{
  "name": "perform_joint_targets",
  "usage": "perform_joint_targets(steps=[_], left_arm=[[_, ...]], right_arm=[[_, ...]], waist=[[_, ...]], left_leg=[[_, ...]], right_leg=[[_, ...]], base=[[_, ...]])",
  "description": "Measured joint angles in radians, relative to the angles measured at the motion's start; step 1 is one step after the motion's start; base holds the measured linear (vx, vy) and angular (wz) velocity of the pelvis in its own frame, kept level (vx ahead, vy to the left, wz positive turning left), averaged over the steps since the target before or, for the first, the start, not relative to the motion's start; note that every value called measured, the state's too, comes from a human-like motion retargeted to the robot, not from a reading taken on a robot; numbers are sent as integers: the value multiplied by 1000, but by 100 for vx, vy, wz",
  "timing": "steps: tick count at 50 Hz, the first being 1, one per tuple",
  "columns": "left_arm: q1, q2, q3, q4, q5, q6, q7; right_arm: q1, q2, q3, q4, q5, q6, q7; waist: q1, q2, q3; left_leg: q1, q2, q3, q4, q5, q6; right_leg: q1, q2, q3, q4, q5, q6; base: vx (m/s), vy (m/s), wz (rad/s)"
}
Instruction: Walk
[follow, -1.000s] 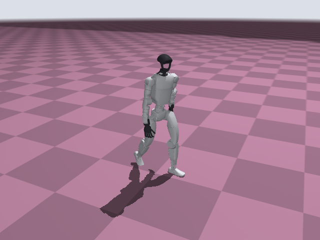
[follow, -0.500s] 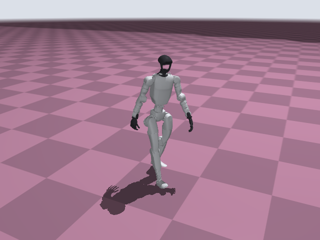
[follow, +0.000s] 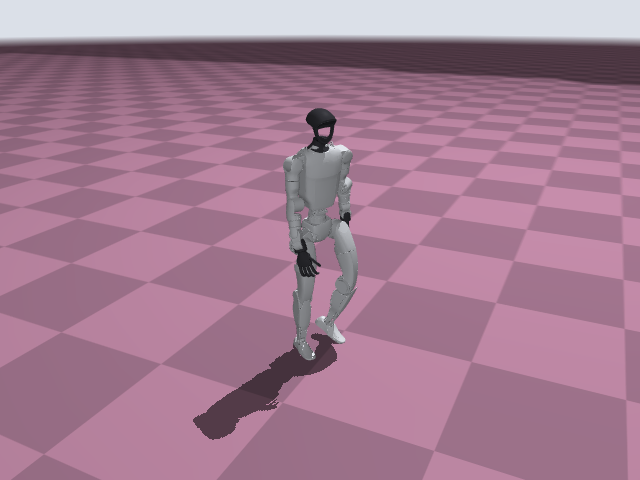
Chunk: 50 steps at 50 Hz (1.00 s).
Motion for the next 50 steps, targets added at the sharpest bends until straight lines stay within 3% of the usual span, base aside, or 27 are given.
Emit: perform_joint_targets(steps=[5,7,10,14,15,17,19,21,22,25,28,34,38,41,45,47,50], left_arm=[[59,17,-10,7,81,27,-55],[74,20,-2,13,85,26,-40],[92,22,22,24,64,16,-34],[87,33,43,50,14,8,-45],[82,36,47,58,3,9,-41],[57,46,43,76,-22,10,-25],[16,52,26,87,-47,10,-7],[-33,55,8,92,-67,8,7],[-60,55,0,92,-73,6,12],[-156,56,-22,78,-81,-5,18],[-251,59,-42,40,-89,-30,17],[-405,60,-68,-25,-149,-100,32],[-483,79,-70,-43,-192,-134,20],[-504,79,-90,-39,-215,-151,14],[-467,64,-123,-40,-205,-167,13],[-422,39,-124,-39,-178,-161,21],[-367,10,-99,-25,-146,-150,50]], right_arm=[[-51,10,7,-38,14,-23,1],[-54,8,12,-49,20,-28,5],[-39,3,24,-55,21,-28,15],[14,-10,35,-50,8,-17,30],[36,-12,37,-48,5,-11,33],[88,-14,36,-40,13,-7,31],[134,-22,29,-22,35,-9,32],[174,-34,29,-3,53,-8,48],[194,-41,29,4,55,-5,57],[245,-62,14,25,36,8,69],[285,-84,-4,59,30,18,80],[353,-128,-41,102,5,42,101],[350,-143,-64,131,-3,63,111],[348,-153,-80,151,-9,75,114],[347,-149,-90,153,-7,83,108],[335,-143,-89,155,-3,85,103],[267,-121,-85,149,6,77,87]], waist=[[14,15,26],[17,6,18],[25,-10,-6],[50,4,-31],[56,1,-44],[63,7,-52],[50,23,-42],[17,68,-38],[7,90,-40],[15,117,-36],[-13,116,-11],[-65,61,17],[-54,27,37],[-62,47,26],[-113,75,-2],[-140,75,-26],[-164,41,-26]], left_leg=[[-70,0,-85,-402,-60,247],[-91,-5,-88,-563,-24,335],[-97,5,5,-678,-15,376],[-82,2,3,-578,14,337],[-90,-16,-58,-561,6,330],[-81,30,-33,-489,-45,277],[-45,34,-68,-476,-94,268],[-4,64,-64,-474,-134,264],[9,84,-60,-469,-153,258],[46,95,-84,-459,-215,244],[120,86,-71,-488,-237,232],[303,20,-24,-572,-276,186],[400,68,25,-572,-307,69],[453,82,25,-544,-323,10],[500,62,-30,-453,-212,-67],[528,-11,-54,-433,-43,-74],[453,-116,3,-247,260,-92]], right_leg=[[90,59,-4,-13,-72,-45],[121,62,-15,-17,-96,-54],[146,69,7,2,-107,-65],[181,121,62,63,10,-63],[182,126,69,86,67,-64],[174,132,66,179,229,-61],[131,161,86,316,393,-39],[65,159,28,473,485,-18],[26,150,5,544,490,-12],[-107,132,25,686,349,-19],[-221,139,81,662,258,69],[-324,-31,70,274,157,216],[-402,12,70,-36,131,233],[-407,21,52,-117,123,233],[-365,-18,-50,-55,228,233],[-345,-31,161,-7,243,231],[-334,-158,97,48,221,209]], base=[[59,7,15],[73,9,20],[78,10,-14],[87,14,-53],[93,12,-63],[78,10,-52],[71,11,3],[72,11,29],[72,10,-12],[64,10,-56],[54,7,-2],[69,0,4],[67,-52,-39],[90,-11,15],[100,8,78],[95,34,99],[72,26,65]])
